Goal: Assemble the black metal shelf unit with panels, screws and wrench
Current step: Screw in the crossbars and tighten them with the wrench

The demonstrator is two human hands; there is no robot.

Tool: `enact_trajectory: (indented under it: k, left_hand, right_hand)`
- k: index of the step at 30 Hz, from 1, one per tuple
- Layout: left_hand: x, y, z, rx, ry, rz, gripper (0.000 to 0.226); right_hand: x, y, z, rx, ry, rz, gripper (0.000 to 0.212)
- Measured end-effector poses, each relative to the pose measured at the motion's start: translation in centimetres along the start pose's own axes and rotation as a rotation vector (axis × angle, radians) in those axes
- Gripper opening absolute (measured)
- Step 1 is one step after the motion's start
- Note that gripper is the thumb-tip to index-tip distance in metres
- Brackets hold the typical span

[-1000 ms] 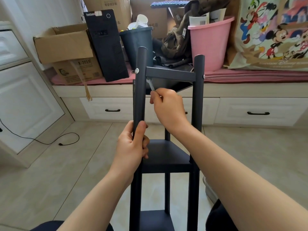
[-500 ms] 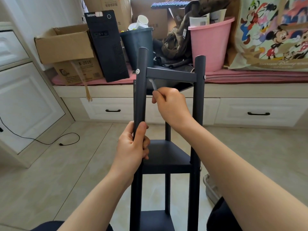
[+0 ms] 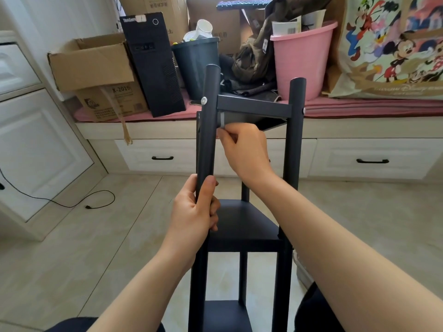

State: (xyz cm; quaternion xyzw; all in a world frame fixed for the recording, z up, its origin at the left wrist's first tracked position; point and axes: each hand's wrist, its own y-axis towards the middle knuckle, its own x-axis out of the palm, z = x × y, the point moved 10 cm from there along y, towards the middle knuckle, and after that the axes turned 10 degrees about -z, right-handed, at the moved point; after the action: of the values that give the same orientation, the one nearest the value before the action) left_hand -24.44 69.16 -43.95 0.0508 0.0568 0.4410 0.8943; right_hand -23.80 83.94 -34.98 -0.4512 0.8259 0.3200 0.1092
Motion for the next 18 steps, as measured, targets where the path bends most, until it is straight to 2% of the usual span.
enact_trajectory:
  k: [5,9,18]
  left_hand:
    - [0.39,-0.17,0.05,0.0,-0.02,-0.025,0.053]
    - [0.57,-0.25,0.12,0.012,-0.021,-0.04,0.059]
    - [0.36,-0.11,-0.18,-0.001,-0.04,-0.038,0.054]
  right_hand:
    - [-0.18,0.33,0.27,-0.002,-0.022,0.053,0.04]
    - [-0.21,0.51,0.52,0.009,-0.042,0.111,0.038]
    - [0.12,0.53,0.41,-0.028,-0.016,0.211,0.033]
